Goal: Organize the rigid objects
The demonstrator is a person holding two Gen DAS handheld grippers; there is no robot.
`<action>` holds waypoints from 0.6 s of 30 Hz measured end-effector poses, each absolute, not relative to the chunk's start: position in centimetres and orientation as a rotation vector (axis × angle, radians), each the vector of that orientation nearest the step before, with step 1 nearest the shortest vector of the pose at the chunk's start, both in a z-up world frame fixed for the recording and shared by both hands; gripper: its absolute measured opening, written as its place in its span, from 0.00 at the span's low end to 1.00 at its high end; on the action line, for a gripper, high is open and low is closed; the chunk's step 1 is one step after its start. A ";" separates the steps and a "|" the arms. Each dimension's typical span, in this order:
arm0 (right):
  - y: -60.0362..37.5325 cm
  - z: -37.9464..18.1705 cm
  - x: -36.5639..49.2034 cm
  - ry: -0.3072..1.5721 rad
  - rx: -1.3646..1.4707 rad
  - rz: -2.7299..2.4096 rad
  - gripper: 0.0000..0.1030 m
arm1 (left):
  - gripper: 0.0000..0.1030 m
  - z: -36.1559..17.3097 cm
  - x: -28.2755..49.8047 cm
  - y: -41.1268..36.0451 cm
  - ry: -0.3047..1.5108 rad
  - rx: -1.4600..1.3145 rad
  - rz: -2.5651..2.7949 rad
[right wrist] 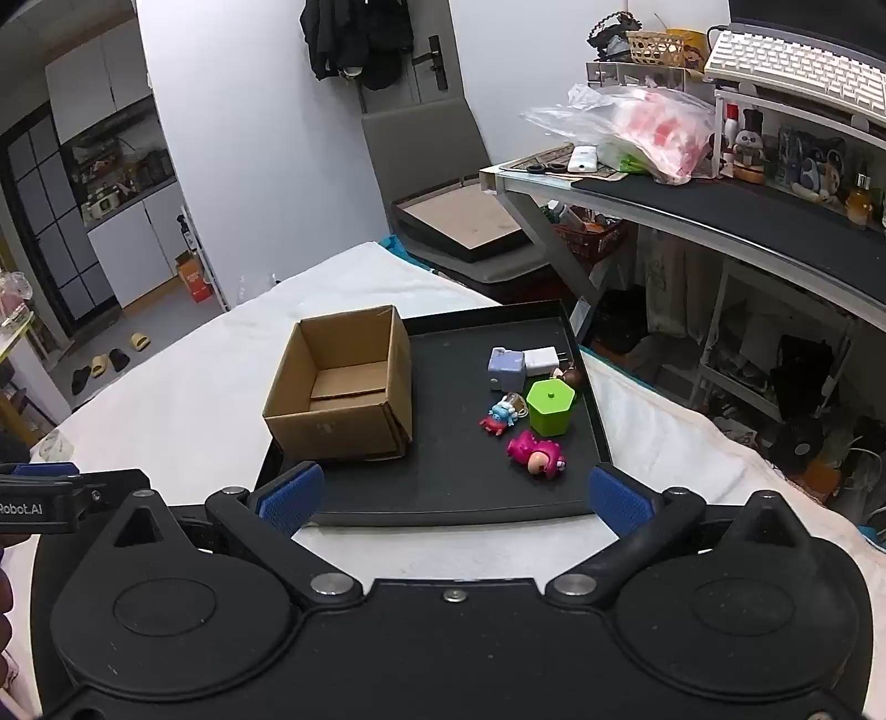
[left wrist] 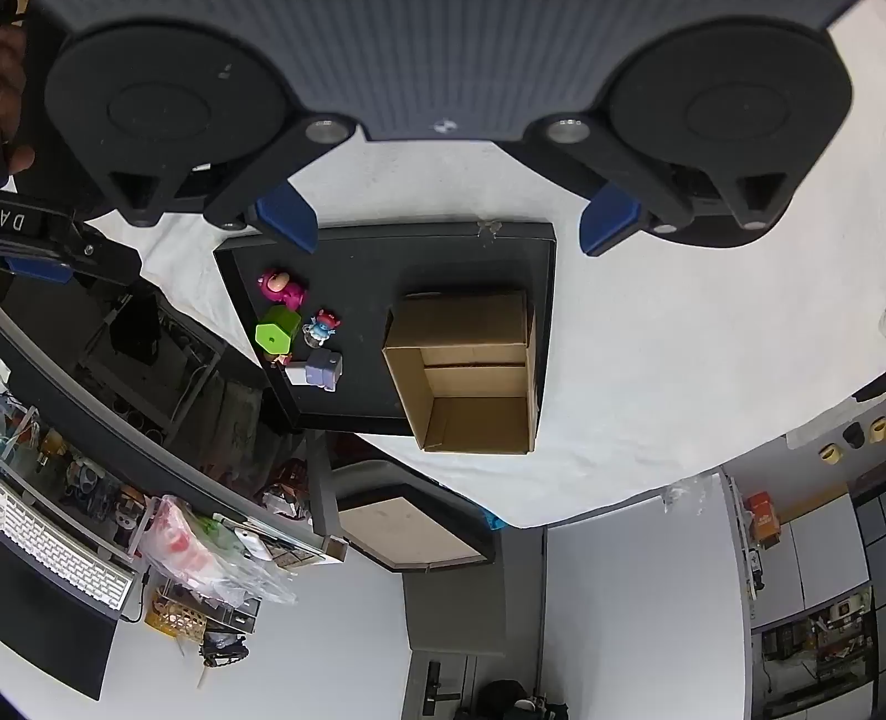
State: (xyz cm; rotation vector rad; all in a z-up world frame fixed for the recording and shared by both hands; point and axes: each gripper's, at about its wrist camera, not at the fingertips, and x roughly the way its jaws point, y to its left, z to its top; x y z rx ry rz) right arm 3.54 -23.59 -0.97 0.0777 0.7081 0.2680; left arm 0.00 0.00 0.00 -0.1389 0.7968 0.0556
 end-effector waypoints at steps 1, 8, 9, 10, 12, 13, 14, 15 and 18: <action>-23.6 -0.9 3.4 0.697 0.072 0.263 1.00 | 0.97 0.0 0.0 0.0 0.798 -0.138 0.055; -23.5 -0.9 3.4 0.690 0.062 0.251 1.00 | 0.97 1.1 0.1 0.0 0.796 -0.135 0.053; -23.3 -0.7 2.8 0.695 0.061 0.258 1.00 | 0.97 1.2 0.1 0.0 0.797 -0.135 0.053; -23.4 -0.6 2.8 0.693 0.059 0.257 1.00 | 0.97 1.3 0.2 0.0 0.798 -0.135 0.053; -23.3 -0.7 2.9 0.691 0.057 0.256 1.00 | 0.97 1.6 0.3 0.0 0.799 -0.133 0.052; -23.2 -0.7 2.9 0.690 0.056 0.256 1.00 | 0.97 1.8 0.3 0.0 0.799 -0.132 0.052; -23.1 -0.8 2.9 0.689 0.054 0.254 1.00 | 0.97 1.1 -0.1 -0.1 0.794 -0.135 0.053; -23.2 -0.8 2.9 0.689 0.053 0.252 1.00 | 0.97 0.9 -0.1 0.0 0.793 -0.137 0.052; -23.4 -0.6 2.9 0.691 0.057 0.250 1.00 | 0.97 0.8 -0.3 0.0 0.792 -0.137 0.052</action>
